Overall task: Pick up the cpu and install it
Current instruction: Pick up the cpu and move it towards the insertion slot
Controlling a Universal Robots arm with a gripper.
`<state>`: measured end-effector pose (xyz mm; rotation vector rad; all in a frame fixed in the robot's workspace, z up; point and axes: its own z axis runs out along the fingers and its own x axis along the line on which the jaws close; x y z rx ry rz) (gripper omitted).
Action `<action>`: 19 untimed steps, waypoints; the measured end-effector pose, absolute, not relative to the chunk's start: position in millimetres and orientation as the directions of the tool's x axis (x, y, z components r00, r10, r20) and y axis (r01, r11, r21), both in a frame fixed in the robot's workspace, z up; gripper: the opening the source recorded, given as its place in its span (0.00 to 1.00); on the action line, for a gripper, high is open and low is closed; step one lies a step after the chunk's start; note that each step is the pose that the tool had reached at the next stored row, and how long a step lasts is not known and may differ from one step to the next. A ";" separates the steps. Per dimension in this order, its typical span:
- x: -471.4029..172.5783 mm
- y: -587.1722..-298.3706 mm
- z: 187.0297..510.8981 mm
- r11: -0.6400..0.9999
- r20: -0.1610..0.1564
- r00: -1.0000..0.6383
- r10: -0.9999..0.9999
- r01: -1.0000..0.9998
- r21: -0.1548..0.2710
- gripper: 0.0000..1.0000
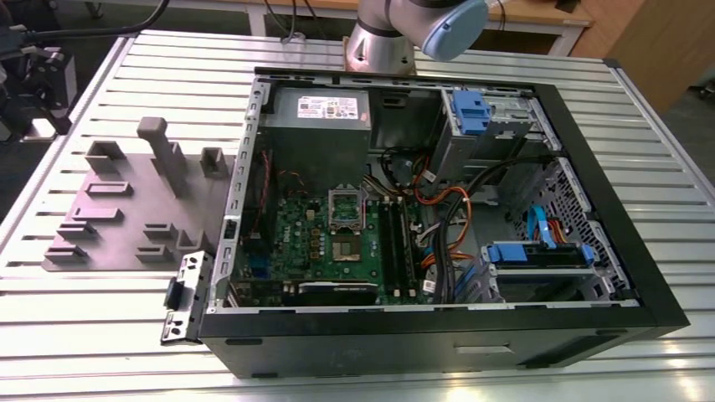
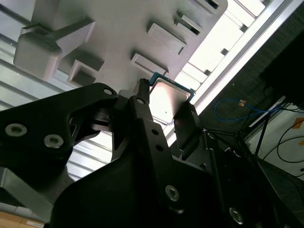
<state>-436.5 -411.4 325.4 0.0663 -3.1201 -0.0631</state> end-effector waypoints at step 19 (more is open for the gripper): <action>-436.5 -411.4 329.0 0.998 0.019 -0.999 -0.043 -0.042 0.041 0.45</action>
